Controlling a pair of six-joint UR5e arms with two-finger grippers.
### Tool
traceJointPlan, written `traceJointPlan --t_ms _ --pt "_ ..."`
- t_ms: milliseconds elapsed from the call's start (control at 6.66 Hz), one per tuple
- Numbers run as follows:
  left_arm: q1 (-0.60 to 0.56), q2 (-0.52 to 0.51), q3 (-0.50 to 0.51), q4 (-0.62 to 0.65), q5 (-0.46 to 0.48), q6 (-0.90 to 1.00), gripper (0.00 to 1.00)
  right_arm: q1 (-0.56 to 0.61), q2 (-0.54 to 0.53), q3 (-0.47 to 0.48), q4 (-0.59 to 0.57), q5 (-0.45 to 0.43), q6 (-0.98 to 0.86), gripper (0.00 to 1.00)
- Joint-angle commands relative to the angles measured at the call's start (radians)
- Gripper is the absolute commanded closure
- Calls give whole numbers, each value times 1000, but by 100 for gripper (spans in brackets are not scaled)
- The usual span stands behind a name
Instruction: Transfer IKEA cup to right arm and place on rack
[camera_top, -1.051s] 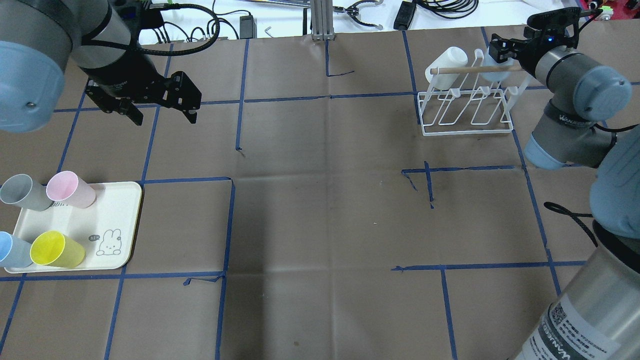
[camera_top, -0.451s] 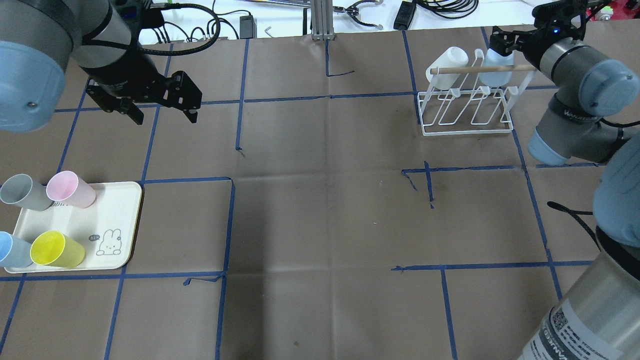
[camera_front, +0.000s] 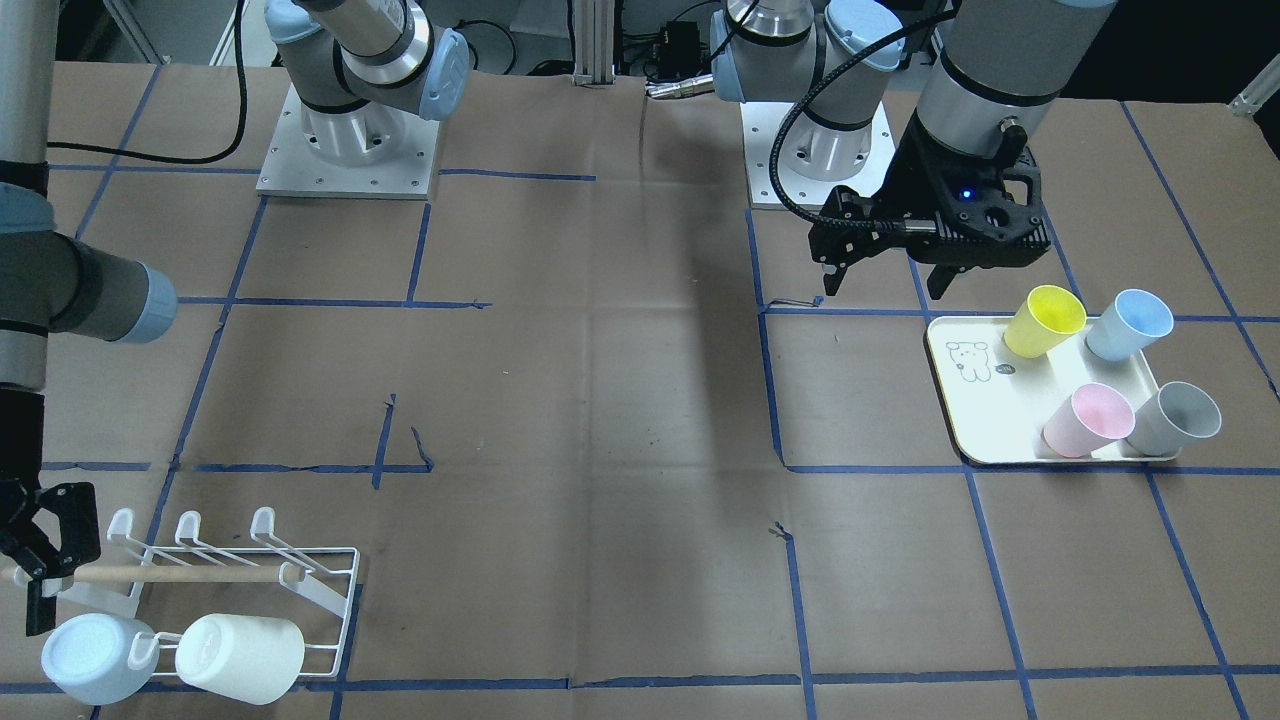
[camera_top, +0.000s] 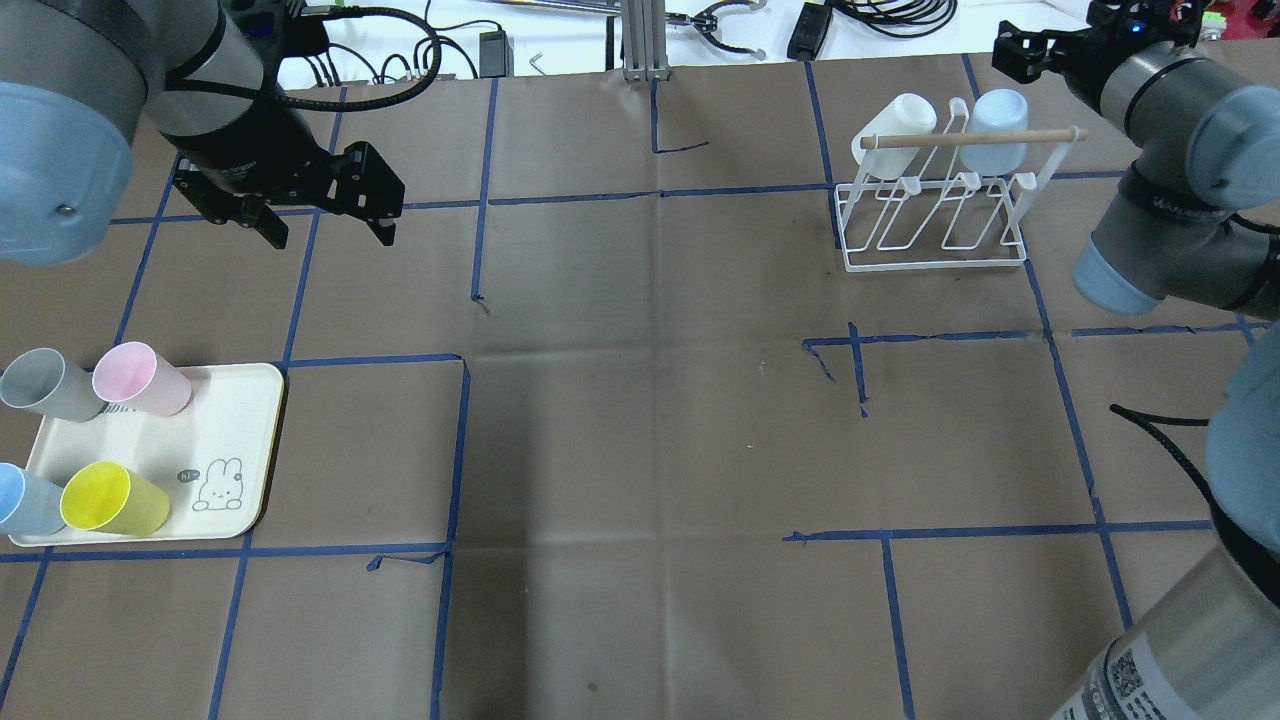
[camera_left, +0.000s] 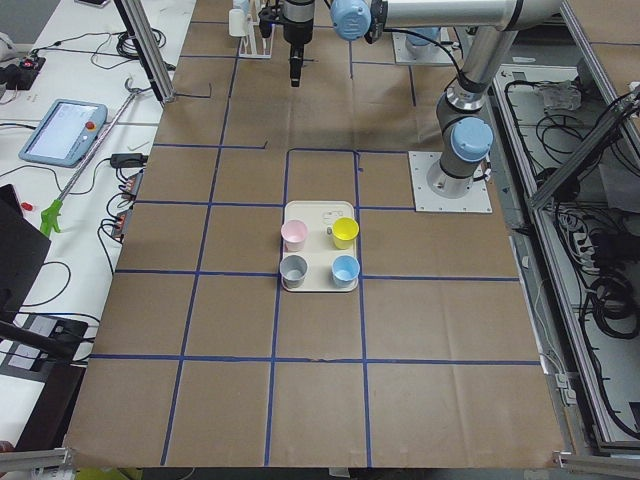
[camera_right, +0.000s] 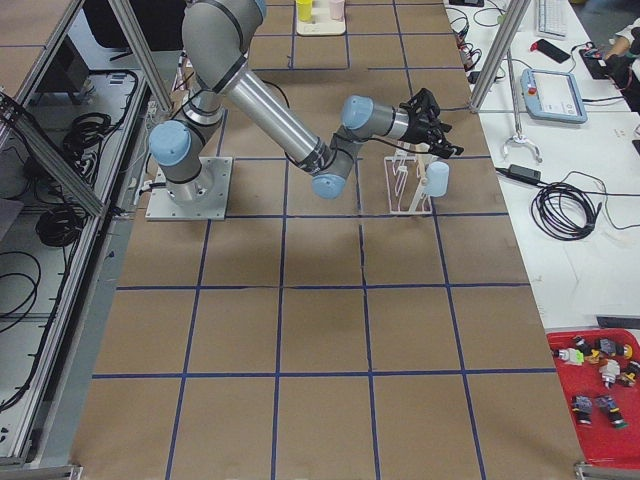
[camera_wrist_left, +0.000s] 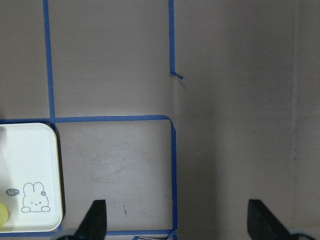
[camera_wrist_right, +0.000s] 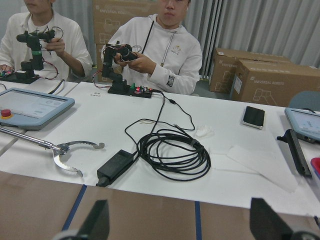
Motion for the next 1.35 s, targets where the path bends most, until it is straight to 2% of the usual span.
traceJointPlan --t_ms 0,300,451,751,901,1051,1202 --pt "0 -4 0 -7 3 0 1 3 -208 0 427 -8 11 0" --pt "-2 -26 0 -9 4 2 1 26 -361 -6 893 -12 11 0" --pt "-2 -31 -2 -9 4 2 1 67 -398 -52 1110 -44 11 0" --pt "-2 -37 -2 -9 3 2 1 122 -436 -86 1429 -186 1 0" --pt "-2 -35 -2 -9 3 2 1 171 -439 -92 1577 -243 12 0" --pt "-2 -32 -2 -9 3 3 1 246 -439 -111 1646 -290 36 0" --pt "-2 -31 -2 -8 3 3 1 323 -438 -120 1650 -381 123 0"
